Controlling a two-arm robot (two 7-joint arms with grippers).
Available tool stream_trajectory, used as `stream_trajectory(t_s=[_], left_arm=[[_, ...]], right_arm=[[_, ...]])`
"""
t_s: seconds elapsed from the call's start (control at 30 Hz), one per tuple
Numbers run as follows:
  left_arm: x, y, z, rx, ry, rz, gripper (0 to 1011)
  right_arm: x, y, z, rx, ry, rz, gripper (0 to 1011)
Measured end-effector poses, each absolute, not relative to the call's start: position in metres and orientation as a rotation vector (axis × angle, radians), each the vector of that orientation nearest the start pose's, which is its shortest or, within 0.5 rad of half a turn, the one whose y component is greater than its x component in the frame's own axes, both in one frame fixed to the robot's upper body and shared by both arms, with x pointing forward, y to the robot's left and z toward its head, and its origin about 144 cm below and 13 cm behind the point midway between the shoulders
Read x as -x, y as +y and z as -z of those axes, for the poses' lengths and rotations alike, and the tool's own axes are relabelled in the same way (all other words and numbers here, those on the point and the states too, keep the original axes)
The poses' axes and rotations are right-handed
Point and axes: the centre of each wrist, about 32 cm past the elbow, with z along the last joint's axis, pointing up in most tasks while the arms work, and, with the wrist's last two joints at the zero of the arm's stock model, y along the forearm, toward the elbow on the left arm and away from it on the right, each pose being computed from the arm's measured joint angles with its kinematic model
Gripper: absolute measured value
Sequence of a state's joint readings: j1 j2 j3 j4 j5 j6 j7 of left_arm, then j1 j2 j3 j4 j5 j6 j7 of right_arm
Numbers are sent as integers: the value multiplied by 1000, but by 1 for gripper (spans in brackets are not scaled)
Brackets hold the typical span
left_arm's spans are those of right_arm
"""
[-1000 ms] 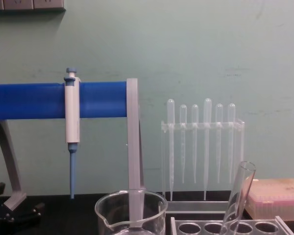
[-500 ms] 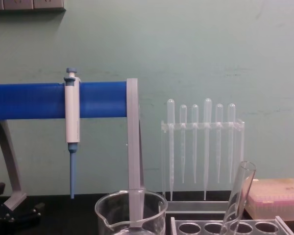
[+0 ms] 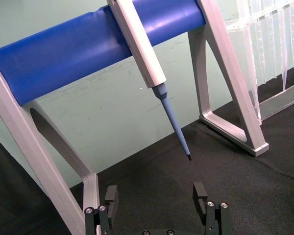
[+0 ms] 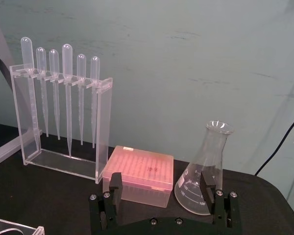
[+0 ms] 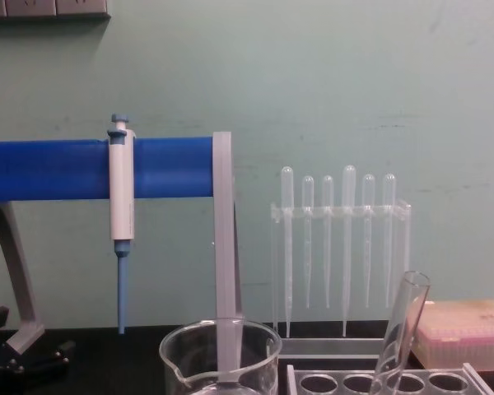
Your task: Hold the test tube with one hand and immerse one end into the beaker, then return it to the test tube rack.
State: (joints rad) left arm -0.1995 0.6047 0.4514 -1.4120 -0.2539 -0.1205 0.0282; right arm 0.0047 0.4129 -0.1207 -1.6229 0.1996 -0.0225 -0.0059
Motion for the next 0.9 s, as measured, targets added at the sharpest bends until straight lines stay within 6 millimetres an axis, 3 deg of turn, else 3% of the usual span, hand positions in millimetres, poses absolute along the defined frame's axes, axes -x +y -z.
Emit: stream_trajectory(t_s=[0.9], left_arm=[[-489,310,-1140,-304,-285,-1248,1000]], right_arm=[[-458,-304,-1169,128,-195,1440,1004]])
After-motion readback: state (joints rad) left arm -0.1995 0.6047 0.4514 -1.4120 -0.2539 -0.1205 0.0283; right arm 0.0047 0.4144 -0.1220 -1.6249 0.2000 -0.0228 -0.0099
